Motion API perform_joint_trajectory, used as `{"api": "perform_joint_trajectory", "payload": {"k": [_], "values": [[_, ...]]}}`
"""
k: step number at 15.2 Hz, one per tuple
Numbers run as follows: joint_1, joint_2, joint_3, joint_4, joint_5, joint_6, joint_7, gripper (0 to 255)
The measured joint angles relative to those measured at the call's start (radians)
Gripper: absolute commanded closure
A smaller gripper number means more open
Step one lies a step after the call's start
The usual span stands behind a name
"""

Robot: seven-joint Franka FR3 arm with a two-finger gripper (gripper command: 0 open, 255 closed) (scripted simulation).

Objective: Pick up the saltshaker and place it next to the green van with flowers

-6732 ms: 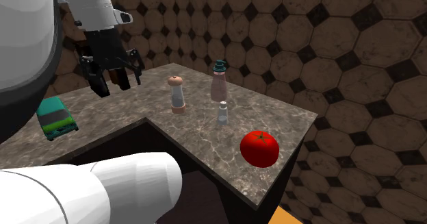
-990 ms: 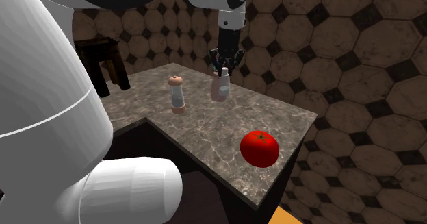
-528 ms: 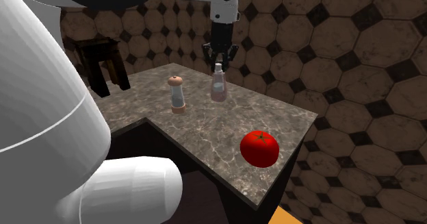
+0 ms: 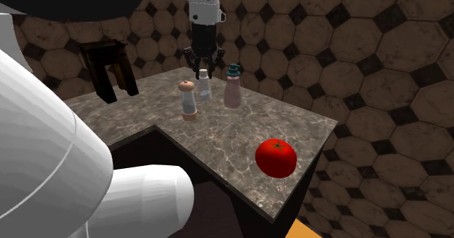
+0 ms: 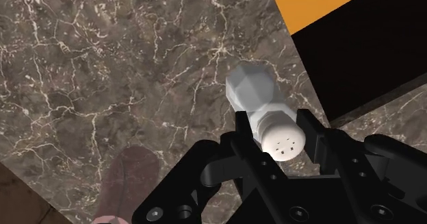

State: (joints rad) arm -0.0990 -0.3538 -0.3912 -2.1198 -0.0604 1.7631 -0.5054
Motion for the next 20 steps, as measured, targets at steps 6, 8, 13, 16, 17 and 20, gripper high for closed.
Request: {"api": "perform_joint_trajectory", "payload": {"k": [6,8,13,16,17,20], "values": [[0.035,-0.104,0.110,-0.104,0.013,0.002,0.148,255],[0.050,-0.129,0.149,-0.125,0.025,-0.001,0.197,255],[0.094,-0.166,0.247,-0.182,0.066,0.021,0.323,255],[0.125,-0.172,0.309,-0.181,0.097,0.019,0.401,255],[0.135,-0.182,0.330,-0.191,0.107,0.019,0.428,255],[0.163,-0.176,0.386,-0.186,0.135,0.024,0.498,255]]}}
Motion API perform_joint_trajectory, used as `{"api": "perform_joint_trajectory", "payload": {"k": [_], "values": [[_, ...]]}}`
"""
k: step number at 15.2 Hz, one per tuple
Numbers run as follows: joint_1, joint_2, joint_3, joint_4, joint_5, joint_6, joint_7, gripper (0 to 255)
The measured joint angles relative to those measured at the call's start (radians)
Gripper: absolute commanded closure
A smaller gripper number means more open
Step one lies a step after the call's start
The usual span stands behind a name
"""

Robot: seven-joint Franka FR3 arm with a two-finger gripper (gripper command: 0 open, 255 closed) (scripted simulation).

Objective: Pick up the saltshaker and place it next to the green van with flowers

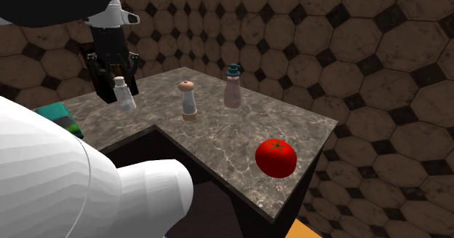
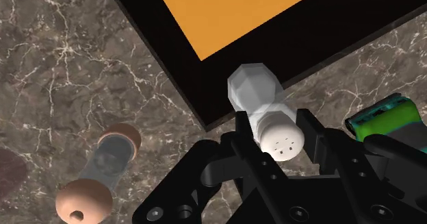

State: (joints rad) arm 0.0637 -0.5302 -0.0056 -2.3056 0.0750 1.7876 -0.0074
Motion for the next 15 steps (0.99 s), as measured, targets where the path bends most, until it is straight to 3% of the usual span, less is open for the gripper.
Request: {"api": "perform_joint_trajectory", "payload": {"k": [9,15], "values": [[0.084,0.056,0.176,0.042,0.078,0.035,0.221,255],[0.123,0.167,0.284,0.146,0.094,0.059,0.363,255]]}}
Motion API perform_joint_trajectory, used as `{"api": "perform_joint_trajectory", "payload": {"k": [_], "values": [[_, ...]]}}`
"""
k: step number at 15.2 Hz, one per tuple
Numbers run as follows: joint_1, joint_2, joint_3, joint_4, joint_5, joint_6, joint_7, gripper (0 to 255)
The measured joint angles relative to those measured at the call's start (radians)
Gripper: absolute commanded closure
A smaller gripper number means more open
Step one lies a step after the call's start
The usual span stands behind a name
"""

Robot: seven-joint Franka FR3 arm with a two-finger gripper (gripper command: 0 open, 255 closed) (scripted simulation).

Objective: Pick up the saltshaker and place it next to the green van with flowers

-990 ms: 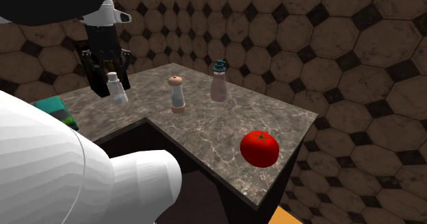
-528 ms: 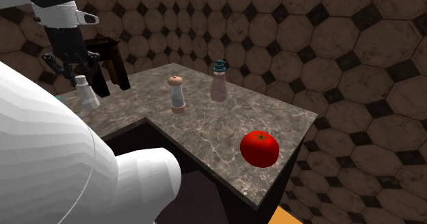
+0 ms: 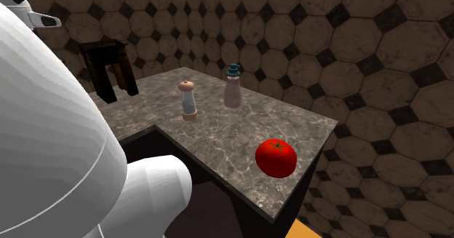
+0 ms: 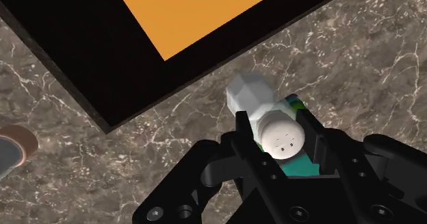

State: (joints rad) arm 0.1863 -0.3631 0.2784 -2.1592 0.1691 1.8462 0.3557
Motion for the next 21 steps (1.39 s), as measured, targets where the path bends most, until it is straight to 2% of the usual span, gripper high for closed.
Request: {"api": "perform_joint_trajectory", "payload": {"k": [6,12,17,21], "values": [[0.038,0.128,0.109,0.128,-0.017,0.015,0.158,255],[0.082,0.293,0.206,0.298,-0.083,0.010,0.324,255],[0.145,0.483,0.268,0.501,-0.189,-0.021,0.470,255],[0.220,0.615,0.292,0.647,-0.269,-0.054,0.569,255]]}}
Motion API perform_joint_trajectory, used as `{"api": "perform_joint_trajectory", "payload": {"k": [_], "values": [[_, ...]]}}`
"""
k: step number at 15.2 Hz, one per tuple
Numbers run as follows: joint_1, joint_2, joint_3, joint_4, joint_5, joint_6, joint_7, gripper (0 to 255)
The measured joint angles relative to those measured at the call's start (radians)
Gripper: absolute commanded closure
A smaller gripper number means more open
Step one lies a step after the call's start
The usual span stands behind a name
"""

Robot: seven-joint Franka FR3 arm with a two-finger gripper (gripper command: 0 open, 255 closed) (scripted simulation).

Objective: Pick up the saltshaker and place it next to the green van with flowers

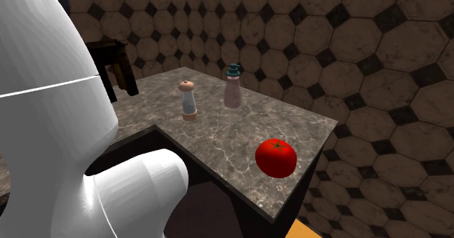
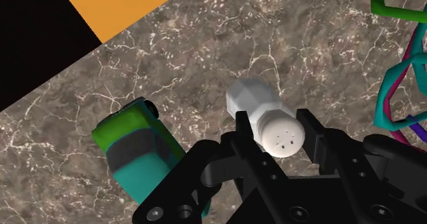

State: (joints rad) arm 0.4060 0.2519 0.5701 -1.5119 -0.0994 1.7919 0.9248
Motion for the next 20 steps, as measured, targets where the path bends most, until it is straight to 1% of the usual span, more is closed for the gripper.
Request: {"api": "perform_joint_trajectory", "payload": {"k": [20], "values": [[0.003,0.049,-0.012,-0.207,-0.034,0.248,0.024,255]]}}
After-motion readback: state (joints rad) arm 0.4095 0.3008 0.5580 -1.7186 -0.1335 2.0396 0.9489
